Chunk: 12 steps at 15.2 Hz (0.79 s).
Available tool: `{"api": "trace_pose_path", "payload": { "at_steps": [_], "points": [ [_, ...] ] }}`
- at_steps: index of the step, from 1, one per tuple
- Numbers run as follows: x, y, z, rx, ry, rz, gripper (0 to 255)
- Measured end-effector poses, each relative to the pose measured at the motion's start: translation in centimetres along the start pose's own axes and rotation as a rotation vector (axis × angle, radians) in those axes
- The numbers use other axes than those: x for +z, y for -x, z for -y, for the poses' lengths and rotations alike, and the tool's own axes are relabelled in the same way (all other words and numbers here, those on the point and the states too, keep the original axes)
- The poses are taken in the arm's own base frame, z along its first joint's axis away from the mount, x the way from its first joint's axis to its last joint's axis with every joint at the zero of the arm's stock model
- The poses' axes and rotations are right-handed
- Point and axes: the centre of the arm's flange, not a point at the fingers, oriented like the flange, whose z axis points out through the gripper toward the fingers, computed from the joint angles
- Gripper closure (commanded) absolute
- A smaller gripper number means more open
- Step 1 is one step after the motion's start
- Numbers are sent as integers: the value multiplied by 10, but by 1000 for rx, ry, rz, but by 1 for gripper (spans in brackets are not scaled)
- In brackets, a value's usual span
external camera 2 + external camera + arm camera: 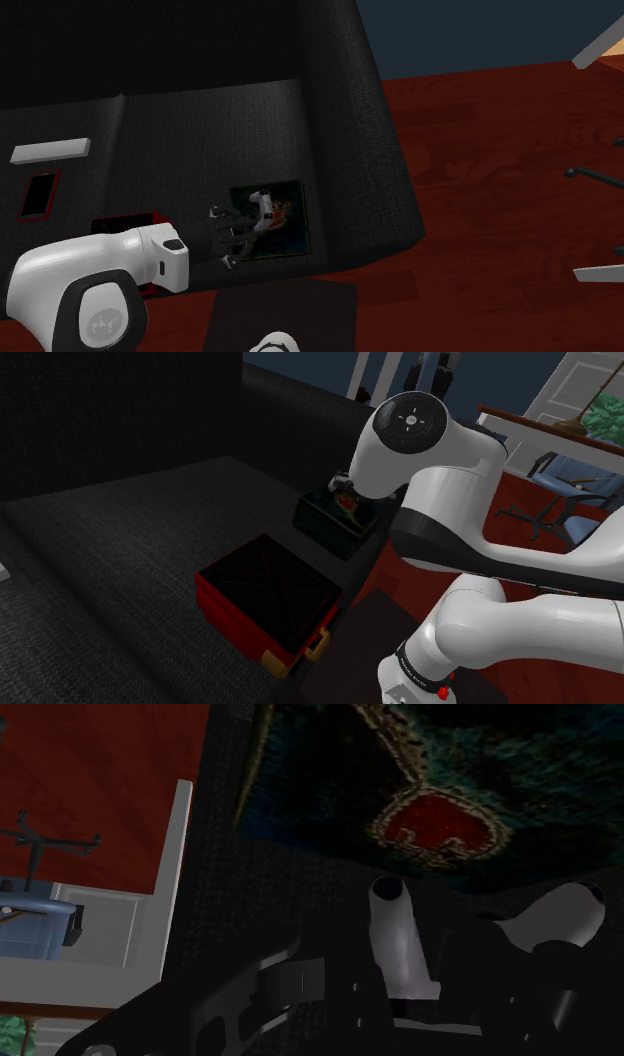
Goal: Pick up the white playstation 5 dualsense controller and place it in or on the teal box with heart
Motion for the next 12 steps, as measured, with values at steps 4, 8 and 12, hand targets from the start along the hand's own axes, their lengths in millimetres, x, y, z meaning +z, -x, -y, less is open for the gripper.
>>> {"api": "trace_pose_path", "payload": {
  "at_steps": [4, 8, 12],
  "points": [
    [13, 15, -2, 0, 0, 0, 255],
    [15, 18, -2, 0, 0, 0, 255],
    [15, 18, -2, 0, 0, 0, 0]
  ]
}}
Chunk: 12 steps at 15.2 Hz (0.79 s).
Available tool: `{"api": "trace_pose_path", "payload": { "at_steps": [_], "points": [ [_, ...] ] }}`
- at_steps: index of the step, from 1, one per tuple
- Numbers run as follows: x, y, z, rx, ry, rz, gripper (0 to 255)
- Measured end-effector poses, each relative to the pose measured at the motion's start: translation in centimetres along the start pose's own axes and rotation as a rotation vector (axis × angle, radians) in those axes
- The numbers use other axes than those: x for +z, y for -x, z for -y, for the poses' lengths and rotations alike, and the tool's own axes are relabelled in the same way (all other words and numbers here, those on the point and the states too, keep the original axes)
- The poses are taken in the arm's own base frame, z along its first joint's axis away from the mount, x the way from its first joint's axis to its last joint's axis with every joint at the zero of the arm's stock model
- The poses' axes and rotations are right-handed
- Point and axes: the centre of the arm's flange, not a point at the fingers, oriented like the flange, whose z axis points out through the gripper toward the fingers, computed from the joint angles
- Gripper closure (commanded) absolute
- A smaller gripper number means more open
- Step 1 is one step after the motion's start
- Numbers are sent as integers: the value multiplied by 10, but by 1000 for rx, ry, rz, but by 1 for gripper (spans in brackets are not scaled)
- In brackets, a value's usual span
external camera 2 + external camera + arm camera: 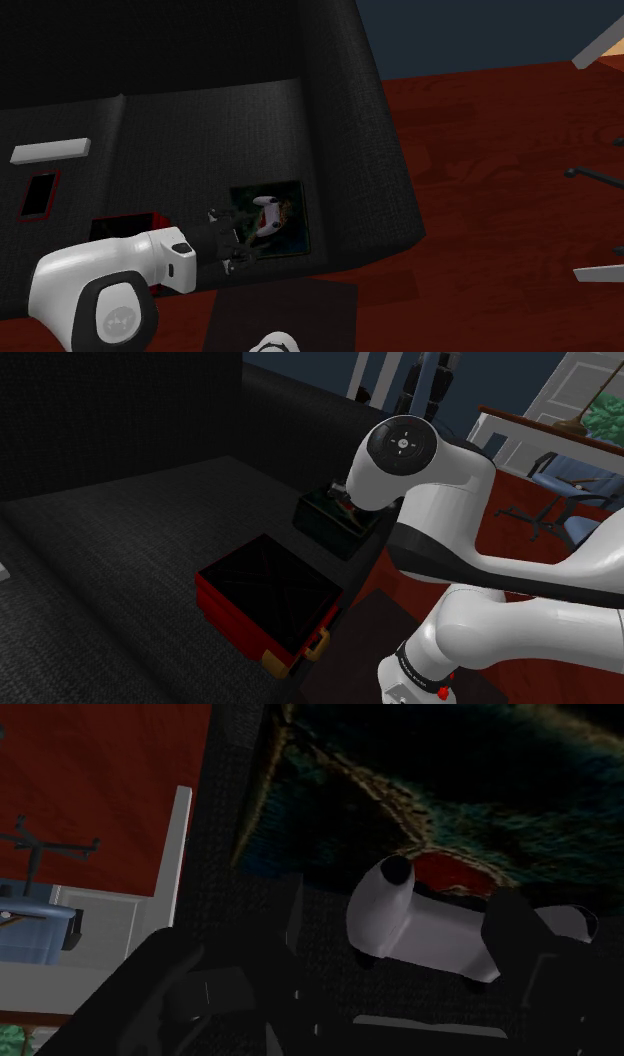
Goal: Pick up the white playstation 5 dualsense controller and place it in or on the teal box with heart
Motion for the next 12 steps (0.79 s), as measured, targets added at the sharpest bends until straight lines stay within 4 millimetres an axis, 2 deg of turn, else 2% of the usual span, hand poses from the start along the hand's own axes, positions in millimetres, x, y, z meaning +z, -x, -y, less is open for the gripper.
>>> {"api": "trace_pose_path", "payload": {
  "at_steps": [4, 9, 12],
  "points": [
    [0, 0, 0, 0, 0, 0, 0],
    [-43, 0, 1, 0, -1, 0, 0],
    [-49, 0, 0, 0, 0, 0, 0]
  ]
}}
